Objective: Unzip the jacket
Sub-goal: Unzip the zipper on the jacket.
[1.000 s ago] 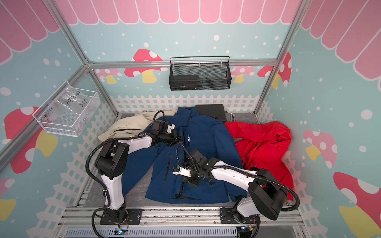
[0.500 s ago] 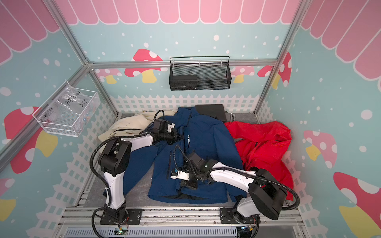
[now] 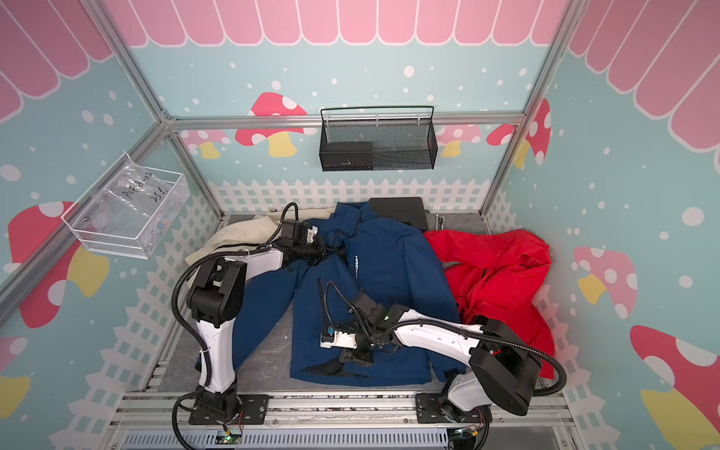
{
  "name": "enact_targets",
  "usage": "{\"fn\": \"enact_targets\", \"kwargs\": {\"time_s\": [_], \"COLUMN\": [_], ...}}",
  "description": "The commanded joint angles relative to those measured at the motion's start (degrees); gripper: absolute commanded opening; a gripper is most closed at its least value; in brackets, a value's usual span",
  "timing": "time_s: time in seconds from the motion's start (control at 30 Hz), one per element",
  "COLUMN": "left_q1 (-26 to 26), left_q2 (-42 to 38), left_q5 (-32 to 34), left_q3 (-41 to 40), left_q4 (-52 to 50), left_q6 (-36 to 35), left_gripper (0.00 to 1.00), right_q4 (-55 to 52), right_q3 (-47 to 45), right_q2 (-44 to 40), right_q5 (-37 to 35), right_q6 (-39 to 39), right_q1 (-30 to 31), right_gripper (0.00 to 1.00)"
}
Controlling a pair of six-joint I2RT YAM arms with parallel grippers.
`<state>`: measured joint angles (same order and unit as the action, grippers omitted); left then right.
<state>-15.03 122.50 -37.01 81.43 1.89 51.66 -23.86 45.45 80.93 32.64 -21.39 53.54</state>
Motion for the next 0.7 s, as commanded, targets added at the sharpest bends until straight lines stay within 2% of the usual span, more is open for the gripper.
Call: {"fn": "enact_targets", "kwargs": {"time_s": [0.0, 0.13, 0.17, 0.2, 0.23, 0.27, 0.3, 0.37, 0.4, 0.53, 0.67], "left_q1": [0.4, 0.4, 0.4, 0.4, 0.4, 0.4, 0.4, 0.6, 0.8, 2.3, 4.8], "left_q2": [1.3, 0.3, 0.0, -0.5, -1.1, -1.9, -3.0, -5.5, -7.2, -14.1, -21.7], "left_q5": [2.3, 1.5, 0.9, 0.5, 0.1, -0.1, -0.1, 0.2, 0.4, 1.2, 2.4], "left_q3": [1.6, 0.4, 0.0, -0.4, -0.9, -1.6, -2.4, -4.4, -5.5, -10.9, -16.0], "left_q4": [1.3, 1.9, 2.1, 2.1, 2.2, 2.5, 2.6, 2.4, 1.9, 1.1, -3.3], "left_q6": [-1.1, -1.5, -1.7, -1.9, -2.3, -2.8, -3.3, -4.5, -5.2, -7.1, -10.6], "left_gripper": [0.0, 0.0, 0.0, 0.0, 0.05, 0.15, 0.28, 0.46, 0.51, 0.61, 0.64], "right_q4": [-1.6, 0.8, 1.3, 1.7, 2.2, 2.7, 3.4, 4.7, 5.5, 8.1, 8.7], "right_q3": [-0.5, 0.0, 0.4, 1.0, 1.4, 2.0, 2.6, 4.0, 4.9, 8.7, 12.4], "right_q2": [0.1, 0.3, 0.4, 0.5, 0.6, 0.6, 0.4, 0.2, 0.0, 0.4, 2.1], "right_q5": [0.7, -2.6, -3.2, -3.7, -4.2, -4.7, -5.4, -6.7, -7.4, -8.8, -3.4], "right_q6": [-1.5, 1.0, 1.7, 2.3, 2.9, 3.5, 4.3, 6.1, 7.3, 14.0, 21.9], "right_q1": [0.2, 0.1, 0.1, 0.1, 0.0, -0.1, -0.2, -0.9, -1.3, -5.6, -16.1], "right_gripper": [0.0, 0.01, 0.06, 0.16, 0.27, 0.39, 0.47, 0.56, 0.6, 0.66, 0.66]}}
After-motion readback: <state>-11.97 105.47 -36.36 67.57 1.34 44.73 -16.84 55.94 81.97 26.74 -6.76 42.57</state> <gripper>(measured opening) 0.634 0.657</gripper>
